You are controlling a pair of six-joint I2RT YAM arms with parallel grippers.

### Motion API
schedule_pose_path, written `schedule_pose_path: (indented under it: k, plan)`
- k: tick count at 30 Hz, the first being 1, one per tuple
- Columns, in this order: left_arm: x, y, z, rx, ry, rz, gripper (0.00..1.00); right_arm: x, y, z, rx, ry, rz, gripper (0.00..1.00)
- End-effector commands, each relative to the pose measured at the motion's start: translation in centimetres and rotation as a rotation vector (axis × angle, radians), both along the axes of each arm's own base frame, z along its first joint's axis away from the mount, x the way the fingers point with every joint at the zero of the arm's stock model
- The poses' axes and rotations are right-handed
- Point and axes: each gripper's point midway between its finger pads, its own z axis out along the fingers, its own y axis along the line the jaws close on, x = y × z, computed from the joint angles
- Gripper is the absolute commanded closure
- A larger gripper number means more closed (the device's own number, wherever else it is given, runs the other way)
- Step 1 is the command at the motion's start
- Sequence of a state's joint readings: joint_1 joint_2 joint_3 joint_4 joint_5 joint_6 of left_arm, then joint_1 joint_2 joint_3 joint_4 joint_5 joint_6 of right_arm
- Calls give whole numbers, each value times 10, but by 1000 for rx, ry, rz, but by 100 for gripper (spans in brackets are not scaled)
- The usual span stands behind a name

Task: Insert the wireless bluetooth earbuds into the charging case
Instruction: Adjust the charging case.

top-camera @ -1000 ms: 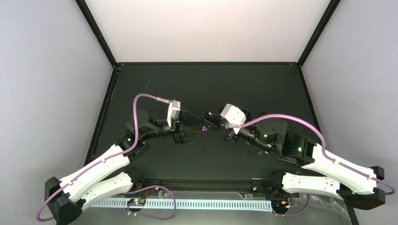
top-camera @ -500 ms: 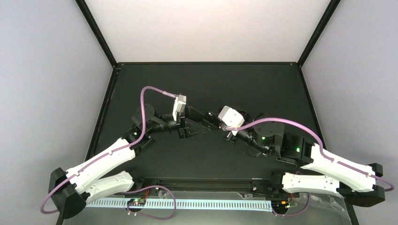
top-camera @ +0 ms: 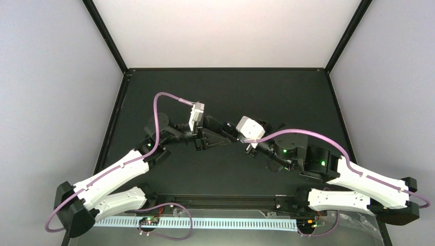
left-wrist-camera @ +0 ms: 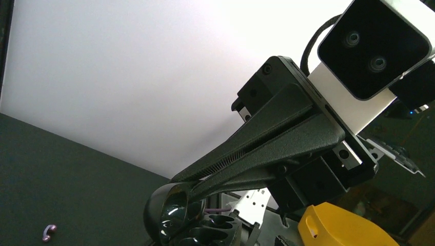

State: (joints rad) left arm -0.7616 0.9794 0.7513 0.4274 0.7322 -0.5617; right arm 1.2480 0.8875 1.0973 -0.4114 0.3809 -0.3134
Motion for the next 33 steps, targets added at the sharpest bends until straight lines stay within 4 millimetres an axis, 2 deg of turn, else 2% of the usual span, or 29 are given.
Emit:
schedule_pose_path:
  k: [1,24,27,30,33]
  plan:
    - [-7,-1,21,-40,-38,-41,47,1,0,6,9,-22,-10,99]
    - [-9,-6,12,-21,-24,-81,73,-1,2,4,5,-24,-5,99]
    - [-9,-7,12,-20,-23,-83,71,-1,2,4,4,-24,-4,99]
    - [-8,-7,11,-18,-15,-83,62,-1,2,4,7,-26,-6,99]
    - [-8,-8,10,-18,-4,-87,62,-1,1,5,10,-29,-6,99]
